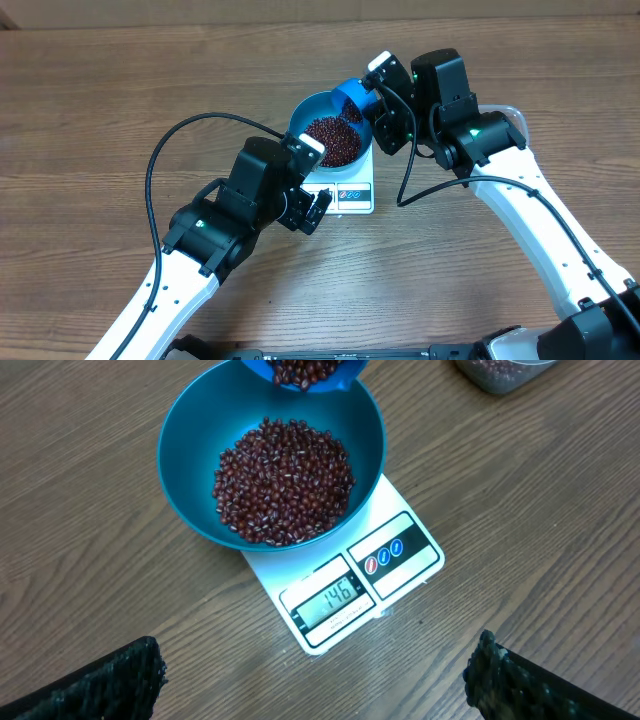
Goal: Scoop item into bowl and weigh 150g on scale
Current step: 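Hold the scoop tilted over the bowl, trickling beans in slowly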
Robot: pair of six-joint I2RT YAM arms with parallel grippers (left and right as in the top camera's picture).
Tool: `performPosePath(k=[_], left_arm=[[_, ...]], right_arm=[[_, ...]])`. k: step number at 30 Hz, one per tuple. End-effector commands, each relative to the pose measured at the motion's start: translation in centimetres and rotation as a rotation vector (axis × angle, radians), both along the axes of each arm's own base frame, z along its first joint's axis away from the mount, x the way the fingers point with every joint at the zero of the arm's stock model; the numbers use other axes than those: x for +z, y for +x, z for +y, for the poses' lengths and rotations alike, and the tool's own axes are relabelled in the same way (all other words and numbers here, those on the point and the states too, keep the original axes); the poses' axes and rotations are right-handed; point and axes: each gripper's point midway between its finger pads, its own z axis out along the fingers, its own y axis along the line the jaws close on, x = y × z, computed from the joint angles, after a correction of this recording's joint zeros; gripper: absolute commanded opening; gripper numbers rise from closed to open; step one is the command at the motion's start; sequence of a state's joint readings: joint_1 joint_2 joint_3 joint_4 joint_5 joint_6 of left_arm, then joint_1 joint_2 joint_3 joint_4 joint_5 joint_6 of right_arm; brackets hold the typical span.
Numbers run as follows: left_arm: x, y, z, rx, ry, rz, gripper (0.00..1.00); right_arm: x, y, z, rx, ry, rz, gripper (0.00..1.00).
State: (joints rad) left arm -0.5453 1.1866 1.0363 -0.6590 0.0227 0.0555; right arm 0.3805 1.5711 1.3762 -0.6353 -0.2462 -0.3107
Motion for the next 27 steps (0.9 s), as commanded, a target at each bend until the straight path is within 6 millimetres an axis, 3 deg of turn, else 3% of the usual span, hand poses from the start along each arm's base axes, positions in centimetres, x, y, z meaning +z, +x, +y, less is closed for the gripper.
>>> performPosePath(k=[1,27], left_arm=[[0.55,-0.02,0.09,-0.004,-0.004,-0.018,0.99],[0.55,-0.02,0.09,-0.004,-0.004,-0.018,1.0]], right_arm=[[0.88,0.42,0.34,0.002,0.006,-0.03,0.04],[1.12,0.77,0.25,-0.023,0.016,-0.036,0.04]])
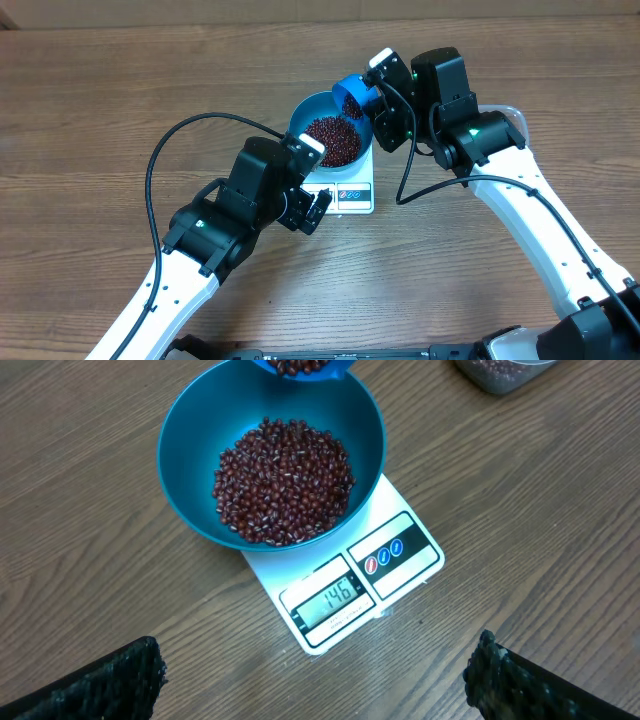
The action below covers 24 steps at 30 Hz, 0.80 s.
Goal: Scoop item into bowl and weigh 150g on scale
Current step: 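Hold the scoop tilted over the bowl, trickling beans in slowly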
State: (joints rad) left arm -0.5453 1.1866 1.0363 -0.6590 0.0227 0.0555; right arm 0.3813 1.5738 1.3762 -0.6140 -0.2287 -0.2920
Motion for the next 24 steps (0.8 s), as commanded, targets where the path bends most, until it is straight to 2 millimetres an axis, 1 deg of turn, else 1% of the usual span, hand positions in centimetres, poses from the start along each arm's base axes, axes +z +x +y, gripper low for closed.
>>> performPosePath(k=[1,7,10,14,16,19,22,24], left_arm=[[0.55,-0.02,0.09,-0.004,-0.004,-0.018,1.0],[0.55,-0.02,0.09,-0.004,-0.004,-0.018,1.0],[0.55,-0.02,0.09,-0.004,-0.004,-0.018,1.0],[0.55,-0.02,0.09,-0.004,-0.004,-0.018,1.0],[0.55,-0.02,0.09,-0.004,-0.004,-0.018,1.0],[0.55,-0.02,0.09,-0.004,-0.004,-0.018,1.0],[0.55,-0.02,0.09,-0.004,-0.004,-0.018,0.99],[0.55,-0.02,0.09,-0.004,-0.004,-0.018,1.0]], right_arm=[[0.93,0.3,0.31,0.0,0.01,-0.024,0.04],[0.89,0.46,0.05,-0.015,0.003,-0.026,0.04],[1.04,0.38,0.34,-0.015,0.029,-0.016,0.04],[1.05,0.78,-0.16,-0.027,-0.002,-0.04,0.04],[1.16,0.57,0.25,-0.006,0.014,-0.036,0.04],[1.05,0.71,-0.04,-0.021,-0.003,-0.041,0.04],[1.26,0.45,0.53,-0.009,0.038,-0.023,0.04],[1.1,0.48,0.32,-0.017,0.023,-0.024,0.04]])
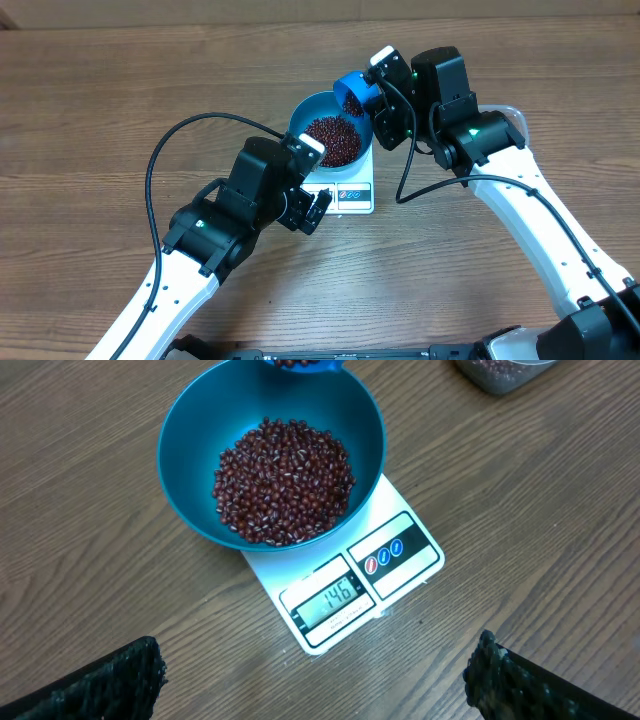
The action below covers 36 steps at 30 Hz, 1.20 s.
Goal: Scoop item into bowl and weigh 150g on scale
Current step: 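Hold the scoop tilted over the bowl, trickling beans in slowly, then tilt the scoop slightly further with the right gripper to add beans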
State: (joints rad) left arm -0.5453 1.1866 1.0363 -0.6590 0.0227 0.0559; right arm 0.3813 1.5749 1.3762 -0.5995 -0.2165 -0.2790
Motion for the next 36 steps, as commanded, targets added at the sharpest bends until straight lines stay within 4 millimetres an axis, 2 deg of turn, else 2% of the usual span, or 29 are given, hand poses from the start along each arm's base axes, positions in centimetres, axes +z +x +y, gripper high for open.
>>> performPosePath(k=[1,4,7,10,16,19,22,25,29,36], left_arm=[[0.6,0.0,0.1,-0.004,-0.004,-0.018,1.0],[0.6,0.0,0.1,-0.004,-0.004,-0.018,1.0],[0.6,0.0,0.1,-0.004,-0.004,-0.018,0.99],[0.6,0.0,0.1,-0.004,-0.004,-0.018,1.0],[0.6,0.0,0.1,-0.004,-0.004,-0.018,0.99],[0.6,0.0,0.1,-0.004,-0.004,-0.018,1.0],[0.6,0.0,0.1,-0.004,-0.004,-0.018,1.0],[0.6,0.0,0.1,-0.004,-0.004,-0.018,1.0],[0.6,0.0,0.1,-0.004,-0.004,-0.018,0.99],[0.6,0.0,0.1,-0.004,-0.004,-0.018,1.0]], right_arm=[[0.9,0.3,0.2,-0.012,0.01,-0.018,0.04],[1.0,0.2,0.5,-0.018,0.045,0.0,0.04],[0.7,0.4,-0.2,-0.06,0.019,0.005,0.04],[0.8,0.5,-0.2,-0.138,0.096,0.056,0.04],[0.6,0.2,-0.1,-0.121,0.084,0.062,0.04],[0.3,0.9,-1.2,-0.173,0.037,0.037,0.04],[0.6,0.4,0.0,-0.115,0.082,0.055,0.04],[0.2,0.8,-0.8,-0.116,0.001,0.012,0.04],[0.3,0.3,0.0,-0.078,0.03,0.026,0.04],[0.1,0.3,-0.3,-0.092,0.019,0.033,0.04]])
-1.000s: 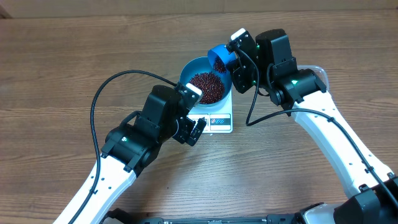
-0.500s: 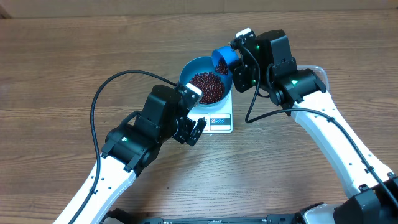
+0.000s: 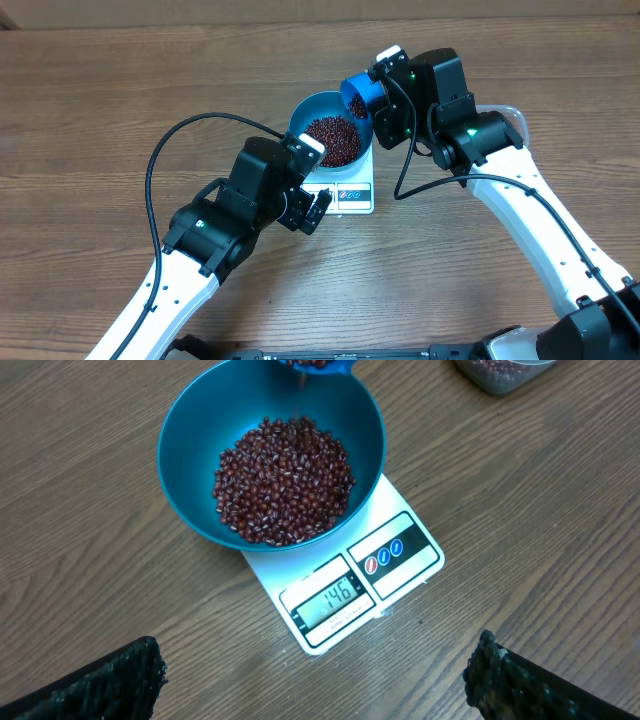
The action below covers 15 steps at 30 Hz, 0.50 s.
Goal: Scoop item into bowl and weigh 150g on scale
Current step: 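Tilt the scoop slightly further with the right gripper to add beans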
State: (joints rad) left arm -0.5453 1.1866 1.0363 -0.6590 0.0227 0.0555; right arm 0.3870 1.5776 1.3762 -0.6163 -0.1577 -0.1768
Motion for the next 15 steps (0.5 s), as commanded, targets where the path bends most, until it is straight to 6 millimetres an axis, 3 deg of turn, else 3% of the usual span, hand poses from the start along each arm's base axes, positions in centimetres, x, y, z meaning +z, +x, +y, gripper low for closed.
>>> performPosePath(k=[1,15], left_arm=[[0.55,-0.02,0.09,-0.004,-0.004,-0.018,1.0],[0.55,-0.02,0.09,-0.004,-0.004,-0.018,1.0]], right_arm=[[0.57,0.1,0.43,0.014,0.002,-0.014,0.04],[0.73,-0.43,1.31,0.02,0.075,0.028,0.04]])
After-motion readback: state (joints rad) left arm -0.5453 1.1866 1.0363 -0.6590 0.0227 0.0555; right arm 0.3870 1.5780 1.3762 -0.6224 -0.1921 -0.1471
